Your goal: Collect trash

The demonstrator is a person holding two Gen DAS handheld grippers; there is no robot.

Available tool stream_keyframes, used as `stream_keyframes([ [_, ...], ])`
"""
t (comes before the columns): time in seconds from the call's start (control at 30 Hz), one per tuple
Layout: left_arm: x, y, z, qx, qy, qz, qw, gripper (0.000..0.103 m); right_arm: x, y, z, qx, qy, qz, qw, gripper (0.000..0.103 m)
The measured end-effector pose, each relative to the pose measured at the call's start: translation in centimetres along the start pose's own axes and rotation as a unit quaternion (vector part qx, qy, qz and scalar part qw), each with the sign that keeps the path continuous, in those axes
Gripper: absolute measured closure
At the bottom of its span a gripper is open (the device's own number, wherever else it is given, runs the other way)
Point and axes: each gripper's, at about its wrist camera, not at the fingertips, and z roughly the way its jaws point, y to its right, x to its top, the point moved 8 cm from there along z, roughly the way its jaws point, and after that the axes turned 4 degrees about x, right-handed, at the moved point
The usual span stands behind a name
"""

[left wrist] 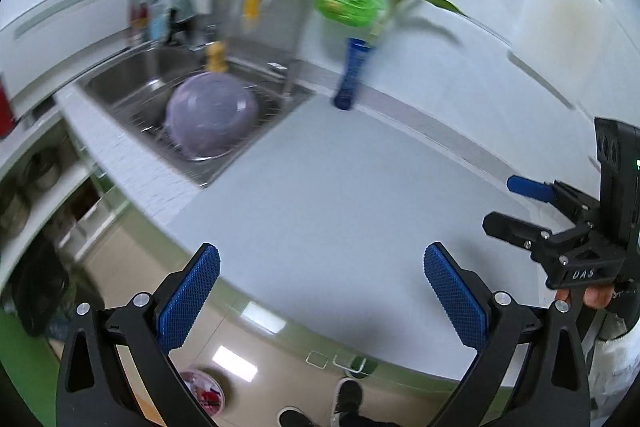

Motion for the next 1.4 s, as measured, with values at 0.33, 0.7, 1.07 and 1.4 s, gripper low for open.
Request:
stream_keyframes([
  [0.33, 1.0, 5.8, 0.8, -0.005, -0.009, 0.062, 0.998, 0.005, -0.5, 4.6, -4.4, -0.028, 0.023, 0.023, 0.999, 0.003],
  [0.7, 2.9, 7.6, 1.5, 0.006, 0.002, 0.058, 0.9983, 0.005, 0.0, 6.7, -6.1, -0.03, 0.035, 0.027, 0.999, 0.003],
  [1.07, 2.4, 7.8, 2.6, 0.025, -0.023, 0.046, 0.9984, 0.005, -0.2, 6.9, -6.0, -0.025, 0.03, 0.02, 0.999, 0.003],
  [1.4, 2.1, 8.1, 1.9, 0.046, -0.002, 0.045, 0.9979, 0.005, -0.2, 7.3, -6.2, -0.017, 0.03, 0.02, 0.999, 0.003],
])
